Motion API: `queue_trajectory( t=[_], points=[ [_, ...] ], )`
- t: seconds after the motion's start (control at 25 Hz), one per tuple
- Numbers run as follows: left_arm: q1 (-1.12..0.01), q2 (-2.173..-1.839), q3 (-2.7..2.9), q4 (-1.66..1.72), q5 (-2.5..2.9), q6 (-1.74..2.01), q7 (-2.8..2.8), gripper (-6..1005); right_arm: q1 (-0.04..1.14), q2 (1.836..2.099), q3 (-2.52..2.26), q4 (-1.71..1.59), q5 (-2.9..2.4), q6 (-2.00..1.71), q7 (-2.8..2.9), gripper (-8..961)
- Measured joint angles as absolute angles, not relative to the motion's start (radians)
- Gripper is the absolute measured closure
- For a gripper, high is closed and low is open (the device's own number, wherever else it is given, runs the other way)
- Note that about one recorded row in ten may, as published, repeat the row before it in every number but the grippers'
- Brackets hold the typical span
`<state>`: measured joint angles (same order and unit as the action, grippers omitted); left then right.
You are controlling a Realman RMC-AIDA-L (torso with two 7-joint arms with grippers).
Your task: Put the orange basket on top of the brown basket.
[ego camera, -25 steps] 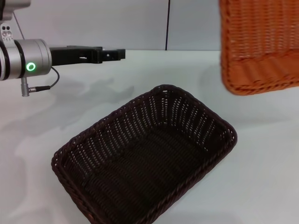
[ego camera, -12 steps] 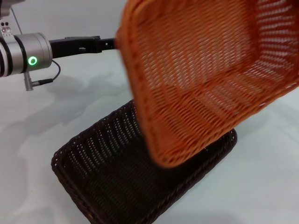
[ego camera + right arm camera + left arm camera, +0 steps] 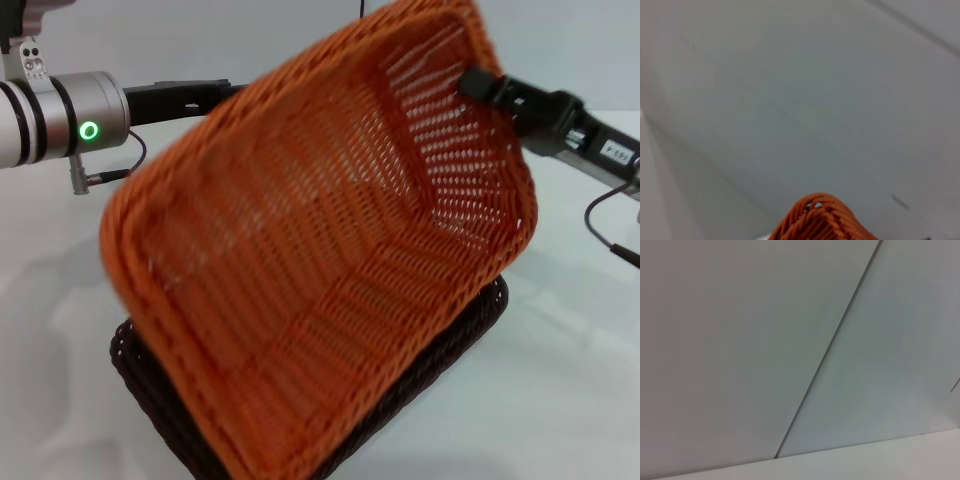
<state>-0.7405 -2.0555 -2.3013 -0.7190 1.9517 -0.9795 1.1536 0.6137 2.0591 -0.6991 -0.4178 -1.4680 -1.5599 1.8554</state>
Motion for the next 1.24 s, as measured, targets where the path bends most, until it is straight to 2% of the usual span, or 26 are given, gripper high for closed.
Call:
queue_trajectory(
  t=[0.36, 0.6, 0.68, 0.88, 1.04, 1.16, 1.24],
  points=[
    [-0.746, -2.056, -2.302, -0.713, 1.950, -0.973, 1.156, 136, 0.596, 2.039, -0.752, -0.426, -1.470, -1.518, 1.854, 656],
    [-0.747, -2.056, -2.302, -0.710, 1.948, -0.970, 1.167, 136, 0.596, 2.011, -0.755, -0.419, -1.523, -1.480, 1.881, 457],
    [-0.749, -2.056, -2.302, -0.704, 1.947, -0.968, 1.172, 136, 0.588, 1.996, -0.742, -0.425, -1.542, -1.459, 1.899, 362],
    [-0.746, -2.056, -2.306, -0.699, 1.932, -0.966, 1.186, 136, 0.533, 1.978, -0.609, -0.445, -1.539, -1.379, 1.851, 114],
    [-0.730, -2.056, -2.312, -0.699, 1.879, -0.965, 1.222, 136, 0.498, 1.978, -0.506, -0.458, -1.532, -1.328, 1.745, 115],
    [-0.701, -2.057, -2.313, -0.698, 1.765, -0.959, 1.301, 136, 0.472, 1.993, -0.378, -0.453, -1.483, -1.268, 1.542, 115],
    [-0.680, -2.058, -2.313, -0.685, 1.675, -0.948, 1.365, 136, 0.458, 2.013, -0.304, -0.435, -1.402, -1.232, 1.357, 115]
  ],
)
